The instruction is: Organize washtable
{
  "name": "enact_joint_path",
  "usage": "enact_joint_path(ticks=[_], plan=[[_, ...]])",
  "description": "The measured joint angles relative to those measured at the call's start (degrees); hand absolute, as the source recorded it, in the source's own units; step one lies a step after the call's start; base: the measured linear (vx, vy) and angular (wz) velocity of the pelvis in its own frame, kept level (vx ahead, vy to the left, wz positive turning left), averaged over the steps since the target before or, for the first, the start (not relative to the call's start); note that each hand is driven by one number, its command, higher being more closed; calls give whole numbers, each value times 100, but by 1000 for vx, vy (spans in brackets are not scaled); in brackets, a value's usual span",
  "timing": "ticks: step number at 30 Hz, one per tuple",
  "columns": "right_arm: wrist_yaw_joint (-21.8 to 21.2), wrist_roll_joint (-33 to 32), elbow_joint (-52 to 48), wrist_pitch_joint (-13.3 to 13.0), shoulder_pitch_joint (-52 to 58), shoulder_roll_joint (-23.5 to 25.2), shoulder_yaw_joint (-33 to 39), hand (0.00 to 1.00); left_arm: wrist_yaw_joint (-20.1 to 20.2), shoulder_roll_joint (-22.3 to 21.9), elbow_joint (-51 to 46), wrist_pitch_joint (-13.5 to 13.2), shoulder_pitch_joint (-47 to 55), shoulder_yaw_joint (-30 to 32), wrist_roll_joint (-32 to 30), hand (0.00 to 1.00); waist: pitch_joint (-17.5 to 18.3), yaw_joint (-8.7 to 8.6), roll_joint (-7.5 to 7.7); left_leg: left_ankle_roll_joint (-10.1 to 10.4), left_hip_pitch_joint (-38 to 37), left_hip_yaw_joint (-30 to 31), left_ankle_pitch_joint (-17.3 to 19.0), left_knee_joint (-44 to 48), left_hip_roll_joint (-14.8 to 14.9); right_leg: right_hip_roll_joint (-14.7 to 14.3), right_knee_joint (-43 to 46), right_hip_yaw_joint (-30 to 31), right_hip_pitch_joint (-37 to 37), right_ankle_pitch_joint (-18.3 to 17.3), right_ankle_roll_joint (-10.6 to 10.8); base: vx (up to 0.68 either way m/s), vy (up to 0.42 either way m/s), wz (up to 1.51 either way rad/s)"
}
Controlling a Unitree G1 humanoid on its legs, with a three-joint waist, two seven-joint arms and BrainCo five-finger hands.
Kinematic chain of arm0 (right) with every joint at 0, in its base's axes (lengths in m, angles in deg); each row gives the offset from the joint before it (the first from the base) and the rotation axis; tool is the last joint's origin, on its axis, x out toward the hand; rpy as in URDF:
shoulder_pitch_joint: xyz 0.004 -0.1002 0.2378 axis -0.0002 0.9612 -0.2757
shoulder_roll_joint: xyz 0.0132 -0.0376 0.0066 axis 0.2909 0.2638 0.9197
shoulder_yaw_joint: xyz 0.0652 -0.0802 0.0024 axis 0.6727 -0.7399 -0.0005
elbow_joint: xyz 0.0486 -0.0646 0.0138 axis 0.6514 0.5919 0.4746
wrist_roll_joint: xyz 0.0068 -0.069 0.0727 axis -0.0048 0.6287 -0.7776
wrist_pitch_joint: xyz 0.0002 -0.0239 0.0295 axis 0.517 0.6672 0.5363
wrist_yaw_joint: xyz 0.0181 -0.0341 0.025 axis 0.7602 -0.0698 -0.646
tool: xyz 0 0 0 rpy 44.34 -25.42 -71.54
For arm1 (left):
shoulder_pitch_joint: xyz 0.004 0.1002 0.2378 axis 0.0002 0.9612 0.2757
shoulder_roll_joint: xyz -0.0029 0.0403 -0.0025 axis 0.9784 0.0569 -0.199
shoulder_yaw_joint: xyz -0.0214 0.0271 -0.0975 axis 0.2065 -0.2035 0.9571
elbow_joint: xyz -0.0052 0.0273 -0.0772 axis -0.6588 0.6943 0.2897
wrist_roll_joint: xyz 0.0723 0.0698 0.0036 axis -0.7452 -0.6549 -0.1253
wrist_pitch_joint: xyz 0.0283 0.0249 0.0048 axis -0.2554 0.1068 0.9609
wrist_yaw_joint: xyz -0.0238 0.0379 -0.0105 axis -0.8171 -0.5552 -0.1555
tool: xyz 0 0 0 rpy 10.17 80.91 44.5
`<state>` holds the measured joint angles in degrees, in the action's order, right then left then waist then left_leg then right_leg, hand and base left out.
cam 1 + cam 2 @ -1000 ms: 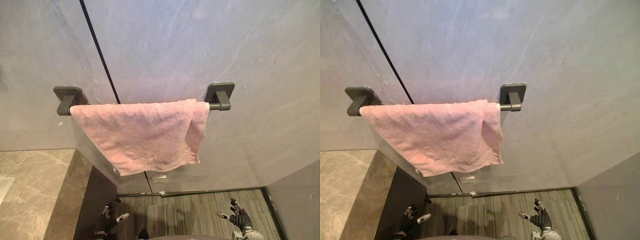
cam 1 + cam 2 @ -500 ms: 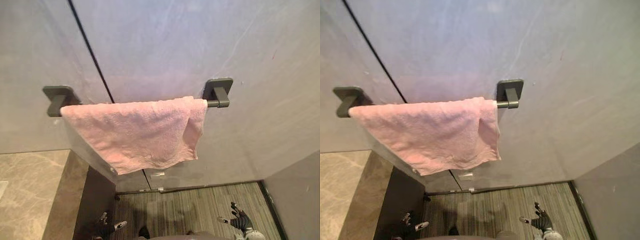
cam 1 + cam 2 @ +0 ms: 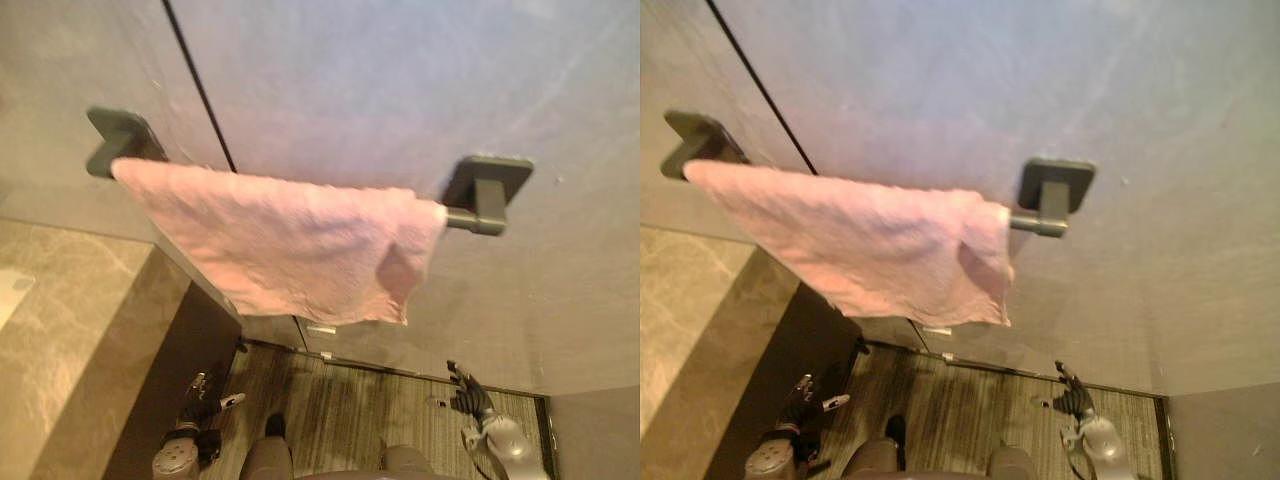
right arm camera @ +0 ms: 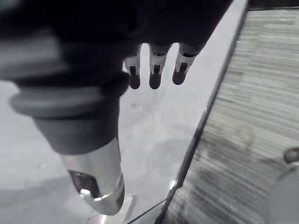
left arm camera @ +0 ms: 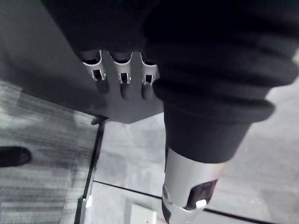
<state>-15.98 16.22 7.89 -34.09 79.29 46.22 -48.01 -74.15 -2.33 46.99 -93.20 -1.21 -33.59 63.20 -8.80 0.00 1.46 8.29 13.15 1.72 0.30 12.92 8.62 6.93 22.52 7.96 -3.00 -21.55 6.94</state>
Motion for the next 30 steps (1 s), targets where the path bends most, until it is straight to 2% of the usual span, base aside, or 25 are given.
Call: enact_joint_path(ticks=[1, 2, 3, 4, 5, 6, 7, 8, 10, 11, 12, 13, 14, 15, 16, 17, 18, 20, 23, 30], plan=[[26, -4, -61, -31, -5, -112, 17, 0, 7, -182, 0, 2, -2, -106, 21, 0, -71, -68, -214, 38, 101, 210, -146, -53, 181, -212, -91, -259, 82, 47, -79, -175, -240, 77], [71, -4, -61, -38, 27, -154, 29, 0, 23, -260, 3, 3, 11, -197, 48, 0, -108, -106, -294, 33, 124, 320, -315, -138, 281, -314, -105, -467, 139, 79, -138, -223, -280, 126], [116, -4, -58, -35, 85, -172, 67, 0, 29, -278, -11, 3, 59, -406, 106, 0, -146, -94, -373, 57, 101, 230, -820, -425, 366, -477, -55, -785, 192, 123, -216, -255, -265, 121], [128, -5, -56, -35, 118, -175, 78, 0, 24, -276, -12, 3, 87, -439, 150, 0, -150, -94, -356, 103, 27, 102, -1342, -815, 399, -526, -70, -972, 186, 185, -324, -310, -298, 118], [143, -5, -65, -39, 145, -209, 92, 0, 30, -278, -17, 3, 74, -461, 154, 0, -171, -103, -313, 65, -18, -68, -1798, -1196, 396, -519, -155, -1253, 172, 278, -563, -295, -261, 87], [189, -5, -71, -38, 107, -165, 132, 0, 32, -283, -16, 12, 83, -465, 154, 0, -217, -75, -249, 73, 76, -298, -1458, -685, 275, -412, -195, -1521, 152, 306, -789, -218, -194, 85], [228, -9, -96, -33, 103, -151, 214, 0, 36, -274, -22, 16, 98, -465, 146, 0, -227, -95, -204, -44, 173, -486, -930, 6, 128, -300, -196, -1705, 136, 344, -855, -163, -133, 71], [231, -11, -135, -33, 108, -125, 289, 0, 36, -268, -31, 16, 98, -464, 146, 0, -229, -103, -178, -198, 197, -607, -589, 460, 29, -217, -198, -1798, 134, 362, -878, -168, -97, 67], [224, -28, -177, -32, 212, -84, 297, 0, 33, -255, -164, 14, 106, -438, 144, 0, -198, -152, -231, -249, -57, -1066, 292, 1503, 13, -121, -342, -2107, 177, 500, -911, -202, -61, 73], [223, -41, -175, -31, 235, -46, 268, 0, 34, -246, -249, 12, 104, -438, 144, 0, -170, -193, -268, -240, -345, -1188, 573, 1661, 54, -123, -414, -2251, 244, 562, -911, -131, 2, 76], [226, -47, -168, -29, 255, -21, 280, 0, 35, -247, -271, 8, 106, -442, 144, 0, -158, -232, -292, -236, -529, -1228, 695, 1609, 62, -136, -469, -2363, 280, 603, -900, -87, 31, 86], [233, -52, -134, -23, 282, 26, 303, 0, 36, -248, -280, 9, 38, -451, 141, 0, -98, -289, -352, -210, -961, -1364, 811, 1047, 81, -164, -559, -2558, 281, 697, -867, -107, 81, 96], [233, -54, -117, -17, 281, 72, 388, 0, 36, -246, -296, 9, -60, -457, 141, 0, -21, -379, -480, -209, -1248, -1447, 778, 234, 49, -214, -694, -2743, 269, 804, -833, -103, 75, 97], [231, -55, -111, -12, 302, 109, 447, 0, 35, -242, -311, 10, -99, -459, 131, 0, -3, -421, -505, -191, -1364, -1507, 720, -175, 42, -257, -808, -2835, 268, 875, -804, -152, 142, 77], [238, -58, -93, -9, 267, 225, 542, 0, 35, -175, -388, 8, -112, -482, 75, 0, 56, -411, -494, -188, -1601, -1600, 510, -996, 6, -353, -1059, -2913, 270, 1054, -764, -98, 106, 43], [237, -60, -67, -2, 254, 318, 553, 0, 37, -87, -390, 13, -106, -515, -11, 0, 114, -392, -416, -219, -1612, -1591, 314, -1207, -53, -361, -1222, -2916, 269, 1190, -749, -136, 135, 26], [238, -60, -65, -5, 251, 404, 554, 0, 41, 18, -397, 18, -85, -547, -91, 0, 169, -386, -352, -231, -1578, -1590, 276, -1262, -74, -385, -1411, -2906, 293, 1325, -726, -91, 82, -1], [241, -60, -48, -2, 273, 489, 554, 0, 40, 75, -382, 23, 6, -547, -186, 0, 215, -388, -318, -303, -1599, -1606, 228, -1276, -144, -371, -1598, -2814, 368, 1488, -673, -102, 87, -9], [240, -56, 124, 21, 266, 496, 546, 0, 47, 65, -368, 22, 46, -561, -306, 0, 252, -398, -353, -390, -1600, -1639, 158, -1311, -212, -369, -1701, -2735, 375, 1645, -637, -120, 68, -9], [237, -51, 339, 93, 351, 569, 495, 0, 53, 46, -220, 22, 193, -561, -309, 0, 283, -403, -392, -454, -1686, -1445, -307, -1832, -302, -373, -1809, -2853, 381, 1837, -681, -126, 15, 7]])
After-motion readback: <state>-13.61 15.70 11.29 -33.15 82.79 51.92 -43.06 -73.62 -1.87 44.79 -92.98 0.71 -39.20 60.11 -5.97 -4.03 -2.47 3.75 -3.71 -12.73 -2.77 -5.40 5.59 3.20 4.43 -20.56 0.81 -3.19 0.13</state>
